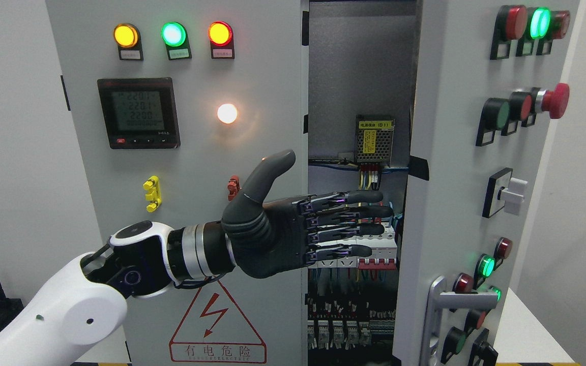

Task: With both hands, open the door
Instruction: 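Insert left hand fingers behind the edge of the push-button door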

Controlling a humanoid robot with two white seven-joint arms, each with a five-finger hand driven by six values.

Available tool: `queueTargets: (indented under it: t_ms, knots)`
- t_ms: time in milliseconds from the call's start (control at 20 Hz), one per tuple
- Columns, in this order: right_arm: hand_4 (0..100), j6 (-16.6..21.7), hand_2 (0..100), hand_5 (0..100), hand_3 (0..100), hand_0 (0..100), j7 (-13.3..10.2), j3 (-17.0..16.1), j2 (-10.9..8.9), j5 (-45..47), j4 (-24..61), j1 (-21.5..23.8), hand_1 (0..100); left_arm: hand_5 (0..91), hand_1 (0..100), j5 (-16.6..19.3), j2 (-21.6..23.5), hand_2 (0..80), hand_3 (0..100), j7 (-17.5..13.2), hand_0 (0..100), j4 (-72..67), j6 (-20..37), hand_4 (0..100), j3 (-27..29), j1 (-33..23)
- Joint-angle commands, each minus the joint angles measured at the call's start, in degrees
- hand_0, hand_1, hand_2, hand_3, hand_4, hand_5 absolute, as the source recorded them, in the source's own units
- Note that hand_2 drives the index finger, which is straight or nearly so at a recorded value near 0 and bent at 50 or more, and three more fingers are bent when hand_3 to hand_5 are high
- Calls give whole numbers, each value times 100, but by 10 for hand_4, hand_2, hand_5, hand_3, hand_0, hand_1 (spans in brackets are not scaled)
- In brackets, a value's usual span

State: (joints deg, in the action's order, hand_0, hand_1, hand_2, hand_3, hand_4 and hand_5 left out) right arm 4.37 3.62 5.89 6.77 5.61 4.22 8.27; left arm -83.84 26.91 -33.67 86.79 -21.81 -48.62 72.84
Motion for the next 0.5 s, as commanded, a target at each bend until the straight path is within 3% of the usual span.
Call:
queueTargets:
  t_ms: [0, 451]
  knots:
    - [0, 3, 0, 0, 0, 0, -1, 0, 0, 2, 0, -1, 0, 0, 0, 17, -801, 0, 0, 27, 0, -154, -7, 33, -33, 90]
    - [0, 3, 0, 0, 0, 0, -1, 0, 0, 2, 0, -10, 0, 0, 0, 131, -1152, 0, 0, 378, 0, -154, -7, 32, -51, 28]
